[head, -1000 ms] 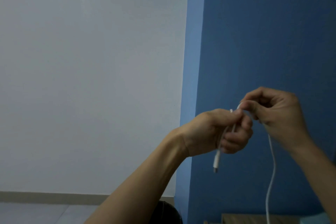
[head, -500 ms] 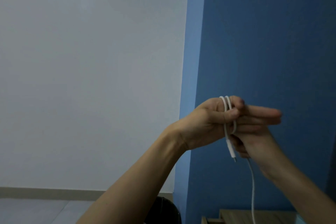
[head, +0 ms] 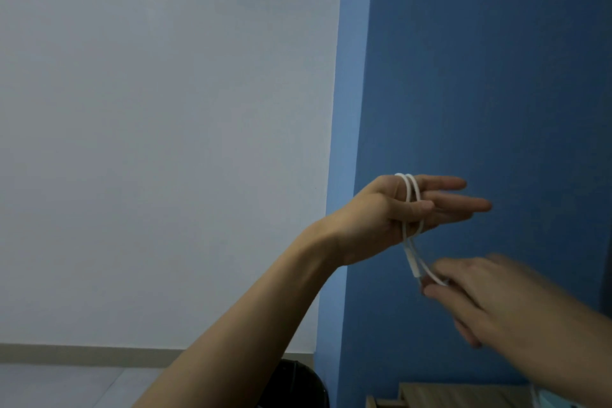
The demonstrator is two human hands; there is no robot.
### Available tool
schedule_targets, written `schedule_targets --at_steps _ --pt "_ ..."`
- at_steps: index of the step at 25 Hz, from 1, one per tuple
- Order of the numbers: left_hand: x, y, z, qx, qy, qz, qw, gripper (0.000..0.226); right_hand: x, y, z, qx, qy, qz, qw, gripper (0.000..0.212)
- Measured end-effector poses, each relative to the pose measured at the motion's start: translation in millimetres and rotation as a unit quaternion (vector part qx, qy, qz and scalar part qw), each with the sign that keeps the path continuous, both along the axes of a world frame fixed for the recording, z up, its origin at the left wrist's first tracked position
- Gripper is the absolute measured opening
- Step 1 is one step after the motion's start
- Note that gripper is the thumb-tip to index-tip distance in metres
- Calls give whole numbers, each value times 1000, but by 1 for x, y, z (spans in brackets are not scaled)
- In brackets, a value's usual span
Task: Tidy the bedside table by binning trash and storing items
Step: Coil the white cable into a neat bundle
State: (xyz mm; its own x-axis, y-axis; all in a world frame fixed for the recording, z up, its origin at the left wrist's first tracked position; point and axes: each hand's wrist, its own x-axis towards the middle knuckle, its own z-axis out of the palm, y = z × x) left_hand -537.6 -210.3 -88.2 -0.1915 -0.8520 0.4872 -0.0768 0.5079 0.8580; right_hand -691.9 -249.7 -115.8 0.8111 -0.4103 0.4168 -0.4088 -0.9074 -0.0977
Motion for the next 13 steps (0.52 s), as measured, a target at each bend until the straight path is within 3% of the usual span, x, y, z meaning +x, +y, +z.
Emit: schedule_targets --at_steps 3,5,8,12,13 --pt "-4 -2 -1 7 43 4 999 36 -7 4 6 6 33 17 999 21" --pt "-7 -1 -3 9 15 1 1000 34 -13 9 8 13 26 59 998 25" --pt "-10 3 -11 20 -92 16 995 29 -26 1 26 -132 -34 124 983 29" --pt "-14 10 -15 18 -140 -65 988 29 -32 -1 52 -130 -110 189 967 10" --pt "-15 11 -14 28 -129 -79 988 30 -31 -3 58 -129 -136 172 967 17"
